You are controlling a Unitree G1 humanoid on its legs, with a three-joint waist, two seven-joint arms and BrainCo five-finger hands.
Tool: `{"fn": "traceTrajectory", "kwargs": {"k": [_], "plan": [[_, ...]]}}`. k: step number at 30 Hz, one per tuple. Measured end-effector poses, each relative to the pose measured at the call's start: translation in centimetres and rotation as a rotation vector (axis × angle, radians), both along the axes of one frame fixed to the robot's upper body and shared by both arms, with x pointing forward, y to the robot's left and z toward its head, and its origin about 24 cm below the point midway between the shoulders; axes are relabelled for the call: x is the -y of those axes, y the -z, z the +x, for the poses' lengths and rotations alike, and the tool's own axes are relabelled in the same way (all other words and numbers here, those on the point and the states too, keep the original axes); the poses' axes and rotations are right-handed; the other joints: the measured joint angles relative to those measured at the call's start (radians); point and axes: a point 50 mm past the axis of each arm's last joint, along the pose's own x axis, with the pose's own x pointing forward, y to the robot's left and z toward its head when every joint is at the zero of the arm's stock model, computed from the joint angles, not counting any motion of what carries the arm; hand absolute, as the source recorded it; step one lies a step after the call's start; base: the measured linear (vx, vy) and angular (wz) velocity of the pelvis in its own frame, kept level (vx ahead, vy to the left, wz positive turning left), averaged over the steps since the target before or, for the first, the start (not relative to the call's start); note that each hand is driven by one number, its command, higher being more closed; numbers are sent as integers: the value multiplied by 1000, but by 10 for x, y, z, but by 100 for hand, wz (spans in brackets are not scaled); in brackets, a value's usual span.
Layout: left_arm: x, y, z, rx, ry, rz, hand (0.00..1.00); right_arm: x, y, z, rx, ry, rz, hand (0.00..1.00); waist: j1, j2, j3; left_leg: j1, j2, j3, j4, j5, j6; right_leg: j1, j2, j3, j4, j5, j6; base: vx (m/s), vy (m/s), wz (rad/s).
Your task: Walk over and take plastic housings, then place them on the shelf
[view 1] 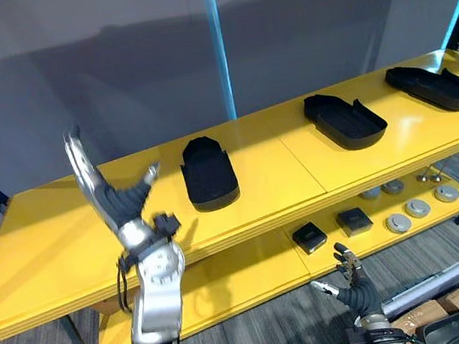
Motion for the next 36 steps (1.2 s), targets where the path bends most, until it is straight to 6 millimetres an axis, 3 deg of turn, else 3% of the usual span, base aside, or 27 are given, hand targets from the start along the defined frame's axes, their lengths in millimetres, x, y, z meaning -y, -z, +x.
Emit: {"fn": "traceTrajectory", "kwargs": {"k": [3, 10, 13, 16, 17, 19, 20, 21, 23, 24, 26, 28, 29, 30, 31, 32, 33, 36], "plan": [[11, 28, -22, -89, 97, -46, 0, 8, 0, -2, 8, 72, 5, 0, 12, -1, -15, 3, 0, 1, 0, -4, -2, 3, -3, -1, -10, 0, 1, -65, 20, 3], [24, 60, -43, -236, 252, -169, 0, 17, 2, -11, -1, 181, -10, 0, 33, -4, -36, 3, 0, 0, 0, -5, 0, 14, -4, -2, -16, 2, 3, -6, 3, 0], [34, 75, -45, -310, 319, -203, 0, 21, -10, -11, 51, 230, -26, 0, 33, -5, -37, 9, 2, 8, 0, -8, -4, 12, -2, 7, -16, 2, 4, -10, 7, -8], [33, 87, -45, -363, 326, -228, 0, 23, -23, -4, 124, 248, -32, 0, 38, -23, -26, -6, 13, 9, 119, -88, -35, 5, 5, 92, -5, 2, 4, 1, 13, -69], [29, 88, -45, -368, 307, -233, 0, 24, -29, 4, 155, 229, -50, 0, 70, -34, -15, -45, 6, -103, 277, -171, -5, -15, 19, 168, 22, 7, 7, 29, 51, -159], [21, 89, -44, -362, 272, -251, 0, 24, -41, 18, 212, 179, -94, 0, 104, -22, -16, -70, -3, -332, 422, -279, -11, -42, 60, 289, 45, 9, 6, 43, 124, -213], [16, 87, -44, -344, 246, -249, 0, 24, -52, 28, 263, 137, -133, 0, 121, -3, -19, -74, -19, -512, 496, -352, -34, -69, 99, 372, 75, 10, 8, 39, 236, -233], [13, 84, -43, -322, 235, -245, 0, 26, -60, 33, 294, 117, -163, 0, 120, 9, -22, -79, -37, -653, 538, -400, -61, -108, 132, 427, 123, 6, 15, 30, 250, -209], [17, 74, -36, -272, 257, -241, 0, 31, -63, 30, 304, 129, -179, 0, 99, 8, -18, -78, -63, -728, 551, -456, -61, -172, 146, 475, 207, -20, 41, -19, 291, -93], [23, 64, -28, -219, 290, -236, 0, 35, -59, 19, 280, 153, -169, 0, 80, -11, 1, -78, -85, -717, 550, -482, -50, -202, 137, 483, 271, -45, 69, -60, 311, -41], [29, 50, -20, -153, 325, -231, 0, 32, -52, -4, 238, 183, -114, 0, 84, -52, 24, -61, -122, -663, 581, -491, -30, -205, 121, 532, 300, -55, 84, -90, 274, -49], [34, 41, -16, -114, 350, -229, 0, 26, -57, -22, 245, 216, -63, 0, 83, -68, 27, -72, -130, -582, 625, -511, -2, -198, 115, 605, 225, 0, 73, -139, 349, -117], [35, 37, -14, -95, 356, -232, 0, 24, -60, -23, 255, 216, -55, 0, 81, -71, 27, -81, -124, -527, 630, -512, 19, -205, 112, 609, 170, 86, 43, -196, 377, -203], [34, 34, -14, -76, 352, -238, 0, 22, -61, -19, 267, 207, -49, 0, 85, -66, 26, -88, -95, -450, 613, -498, 37, -209, 119, 571, 77, 217, -61, -336, 389, -256], [33, 29, -10, -57, 351, -236, 0, 20, -61, -13, 279, 209, -30, 0, 103, -78, 31, -92, -55, -335, 556, -448, 48, -230, 88, 329, 79, 241, -101, -300, 282, -296], [33, 29, -8, -55, 350, -231, 0, 19, -60, -7, 283, 206, -18, 0, 114, -96, 32, -75, -33, -236, 503, -413, 55, -236, 55, 125, 168, 150, -66, -364, 316, -303], [29, 32, -7, -69, 334, -231, 0, 16, -58, 2, 282, 190, -17, 0, 120, -91, 37, -48, -3, -151, 465, -388, 60, -217, 51, 54, 250, 54, -63, -212, 171, -235], [21, 40, -1, -103, 302, -240, 0, 14, -43, 17, 224, 176, -15, 0, 118, -81, 44, -14, 57, -35, 405, -345, 49, -147, 16, 30, 391, -123, -28, -233, -19, -143]]}}
